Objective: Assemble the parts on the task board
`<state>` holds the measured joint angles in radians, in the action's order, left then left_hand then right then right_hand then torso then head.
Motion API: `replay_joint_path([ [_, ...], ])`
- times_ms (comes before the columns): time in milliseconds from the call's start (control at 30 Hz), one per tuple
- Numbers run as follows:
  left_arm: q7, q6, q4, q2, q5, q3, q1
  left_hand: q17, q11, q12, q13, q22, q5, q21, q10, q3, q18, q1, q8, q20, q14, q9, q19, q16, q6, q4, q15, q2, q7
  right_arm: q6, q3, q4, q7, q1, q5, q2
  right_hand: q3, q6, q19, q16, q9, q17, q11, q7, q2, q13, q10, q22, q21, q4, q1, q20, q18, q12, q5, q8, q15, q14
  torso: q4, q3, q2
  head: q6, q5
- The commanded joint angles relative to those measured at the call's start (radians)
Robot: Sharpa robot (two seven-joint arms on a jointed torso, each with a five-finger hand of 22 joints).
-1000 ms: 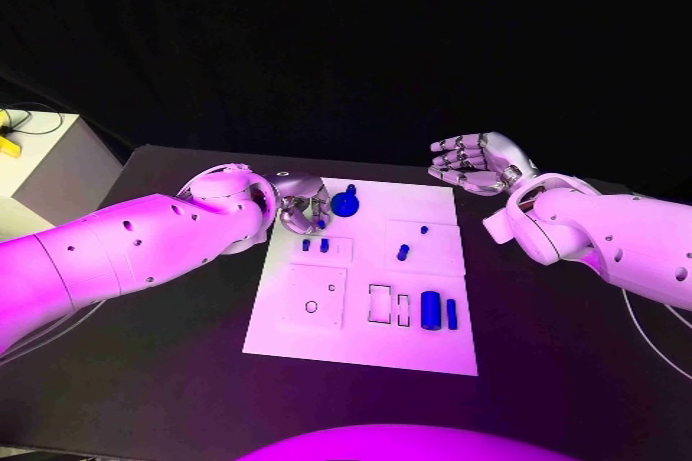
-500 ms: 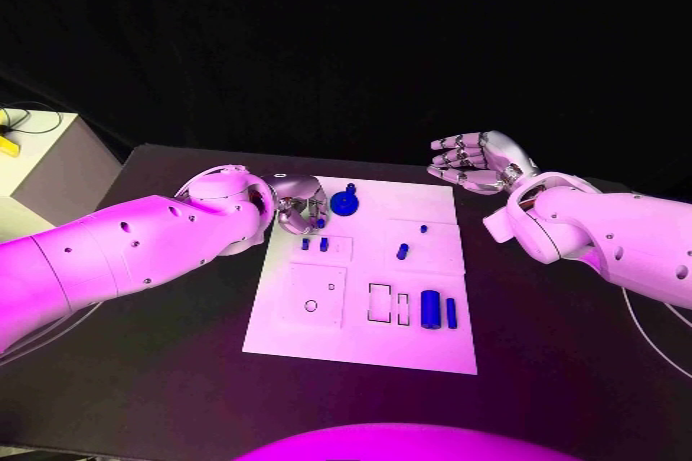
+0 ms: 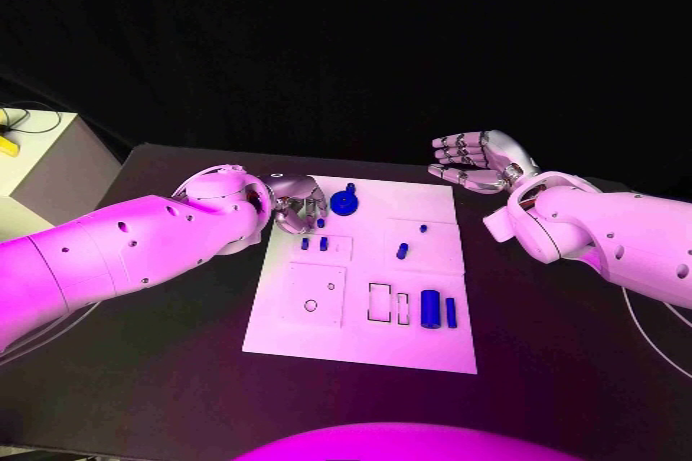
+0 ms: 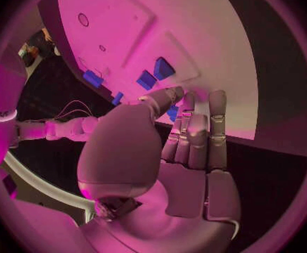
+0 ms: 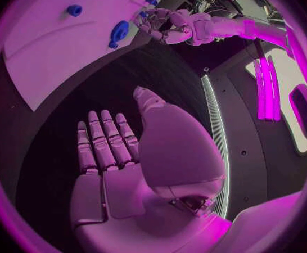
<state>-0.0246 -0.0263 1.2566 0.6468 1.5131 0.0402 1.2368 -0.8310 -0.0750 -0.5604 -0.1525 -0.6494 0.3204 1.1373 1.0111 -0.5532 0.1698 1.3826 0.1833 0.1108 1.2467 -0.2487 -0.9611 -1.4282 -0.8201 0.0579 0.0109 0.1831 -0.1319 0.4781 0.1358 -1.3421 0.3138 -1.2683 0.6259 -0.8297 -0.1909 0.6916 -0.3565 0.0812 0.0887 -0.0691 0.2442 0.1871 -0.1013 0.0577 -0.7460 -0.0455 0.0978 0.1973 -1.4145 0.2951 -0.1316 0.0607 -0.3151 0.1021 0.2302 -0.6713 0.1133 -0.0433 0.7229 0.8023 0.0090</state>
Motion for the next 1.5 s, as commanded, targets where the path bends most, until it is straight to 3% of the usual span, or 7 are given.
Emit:
replay_joint_path([
  [33, -0.006, 0.003, -0.002, 0.002, -0.002, -0.001, 0.0, 0.001, 0.002, -0.002, -0.002, 0.001, -0.004, -0.005, -0.006, 0.006, 0.016, -0.008, -0.005, -0.003, -0.007, 0.001, 0.006, 0.001, 0.008, -0.001, -0.002, -0.002, -0.002, -0.002, 0.0, -0.001, 0.008, 0.0, 0.003, -0.001, -0.006, -0.005, -0.003, -0.004, -0.001, -0.001, 0.001, 0.092, -0.004, -0.001, 0.001, 0.0, -0.001, -0.005, 0.007, -0.002, 0.006, -0.005, 0.005, -0.005, 0.0, -0.014, 0.0002, 0.0001, 0.0, 0.0, 0.0],
  [167, 0.0, -0.002, -0.012, 0.009, -0.016, -0.002, 0.0, 0.041, -0.001, 0.0, -0.003, 0.002, -0.003, -0.008, -0.018, 0.005, 0.015, -0.006, -0.009, -0.003, -0.028, 0.004, 0.008, 0.012, 0.013, 0.001, -0.001, -0.001, -0.004, -0.009, 0.0, 0.0, -0.018, 0.0, 0.024, -0.003, -0.043, 0.054, -0.074, 0.036, 0.005, -0.018, -0.002, 0.097, -0.011, 0.002, -0.027, -0.011, 0.022, -0.06, -0.026, -0.002, -0.005, -0.001, 0.018, 0.005, -0.012, -0.142, -0.0014, 0.0008, -0.001, -0.001, 0.003],
  [300, 0.015, -0.012, -0.041, 0.021, -0.136, -0.009, 0.001, 0.35, -0.046, 0.05, 0.018, 0.012, -0.001, -0.029, -0.128, -0.013, 0.014, 0.0, -0.01, 0.022, -0.225, 0.011, 0.034, 0.155, 0.002, 0.005, 0.033, 0.0, -0.025, -0.045, 0.0, 0.004, -0.053, 0.0, 0.075, -0.009, -0.087, 0.126, -0.281, 0.072, 0.011, -0.026, -0.012, 0.09, -0.017, 0.007, -0.115, -0.04, 0.096, -0.11, -0.041, -0.004, -0.024, 0.008, 0.035, 0.015, -0.029, -0.188, 0.0001, 0.0017, -0.003, -0.007, -0.002],
  [500, 0.095, -0.075, -0.075, 0.062, -0.43, -0.032, 0.007, 0.453, -0.066, 0.071, 0.052, 0.057, -0.002, -0.105, -0.172, -0.004, 0.017, -0.038, -0.003, 0.045, -0.288, 0.02, 0.098, 0.352, -0.02, -0.027, 0.055, 0.004, -0.065, -0.172, 0.0, -0.004, -0.133, 0.0, 0.293, -0.028, -0.258, 0.257, -0.422, 0.155, 0.02, -0.073, -0.068, 0.051, -0.068, 0.005, -0.295, -0.043, 0.139, -0.172, -0.02, -0.029, -0.055, 0.05, 0.045, 0.046, -0.091, -0.364, -0.002, 0.002, -0.002, -0.018, -0.047],
  [933, 0.325, -0.05, 0.044, 0.189, -0.963, -0.044, 0.015, 0.511, -0.062, 0.053, 0.079, 0.177, 0.0, -0.28, -0.103, 0.064, 0.015, -0.024, 0.031, 0.052, -0.311, 0.026, 0.085, 0.511, -0.049, -0.092, 0.057, -0.013, -0.065, -0.205, 0.0, -0.09, -0.294, -0.003, 0.833, -0.088, -0.319, 0.315, -0.635, 0.252, 0.029, -0.159, -0.117, 0.012, -0.118, 0.005, -0.434, -0.071, 0.222, -0.186, 0.027, -0.11, -0.053, 0.033, 0.091, 0.061, -0.172, -0.591, -0.003, 0.0, 0.002, -0.035, -0.124],
  [1100, 0.351, -0.036, 0.115, 0.224, -1.042, -0.044, 0.012, 0.512, -0.061, 0.058, 0.083, 0.179, 0.0, -0.282, -0.094, 0.063, 0.015, -0.017, 0.034, 0.05, -0.306, 0.027, 0.079, 0.516, -0.056, -0.093, 0.057, -0.019, -0.067, -0.212, 0.001, -0.124, -0.344, -0.003, 0.96, -0.08, -0.257, 0.347, -0.753, 0.379, 0.031, -0.265, -0.148, -0.012, -0.104, 0.006, -0.504, -0.153, 0.363, -0.199, 0.022, -0.18, -0.048, 0.007, 0.093, 0.061, -0.214, -0.753, -0.0011, 0.0008, -0.002, -0.036, -0.131],
  [1500, 0.363, -0.039, 0.2, 0.258, -1.087, -0.041, 0.004, 0.512, -0.063, 0.063, 0.085, 0.181, 0.0, -0.284, -0.093, 0.064, 0.015, -0.016, 0.036, 0.049, -0.305, 0.027, 0.077, 0.519, -0.061, -0.096, 0.057, -0.021, -0.069, -0.208, 0.005, -0.146, -0.437, 0.0, 1.062, -0.012, -0.259, 0.352, -0.812, 0.758, 0.026, -0.529, -0.154, -0.025, -0.124, 0.006, -0.478, -0.282, 0.537, -0.16, 0.053, -0.205, -0.05, 0.002, 0.097, 0.028, -0.225, -0.799, 0.0048, -0.003, -0.004, -0.037, -0.125],
])
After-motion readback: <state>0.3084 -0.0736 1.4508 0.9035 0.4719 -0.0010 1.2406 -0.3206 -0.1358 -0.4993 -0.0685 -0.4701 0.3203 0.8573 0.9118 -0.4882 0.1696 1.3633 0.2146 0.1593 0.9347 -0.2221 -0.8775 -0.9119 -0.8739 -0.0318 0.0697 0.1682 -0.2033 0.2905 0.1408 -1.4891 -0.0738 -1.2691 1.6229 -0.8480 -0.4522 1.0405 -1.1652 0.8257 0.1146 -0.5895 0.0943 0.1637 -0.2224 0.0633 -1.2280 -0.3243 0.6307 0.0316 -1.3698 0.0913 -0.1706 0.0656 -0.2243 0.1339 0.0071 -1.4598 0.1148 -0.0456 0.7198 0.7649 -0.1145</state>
